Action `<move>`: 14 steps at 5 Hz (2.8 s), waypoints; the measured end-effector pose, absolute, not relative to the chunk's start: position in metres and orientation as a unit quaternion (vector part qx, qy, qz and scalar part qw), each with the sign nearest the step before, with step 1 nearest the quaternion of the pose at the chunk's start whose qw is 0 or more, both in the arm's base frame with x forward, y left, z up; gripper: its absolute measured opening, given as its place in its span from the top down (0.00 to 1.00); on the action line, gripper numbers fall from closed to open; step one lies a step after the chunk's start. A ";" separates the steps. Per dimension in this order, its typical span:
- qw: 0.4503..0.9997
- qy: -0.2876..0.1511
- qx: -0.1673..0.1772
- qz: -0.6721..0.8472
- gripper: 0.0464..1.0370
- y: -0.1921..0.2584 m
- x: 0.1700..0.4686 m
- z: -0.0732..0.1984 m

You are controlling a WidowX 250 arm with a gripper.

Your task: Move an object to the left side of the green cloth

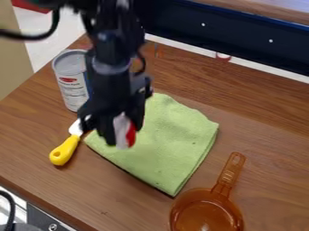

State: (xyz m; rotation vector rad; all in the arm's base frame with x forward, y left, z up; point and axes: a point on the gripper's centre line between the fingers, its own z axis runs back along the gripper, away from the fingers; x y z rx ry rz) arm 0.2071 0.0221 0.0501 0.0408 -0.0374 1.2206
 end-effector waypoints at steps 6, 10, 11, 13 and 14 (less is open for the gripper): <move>0.808 -0.037 0.057 0.585 0.12 0.024 0.179 -0.001; 0.821 -0.086 -0.029 0.564 0.04 0.023 0.205 0.047; 0.855 -0.149 -0.059 0.494 0.04 0.029 0.237 0.059; 0.920 -0.191 -0.061 0.337 0.04 0.033 0.276 0.065; 0.941 -0.189 -0.028 0.279 0.04 0.011 0.287 0.063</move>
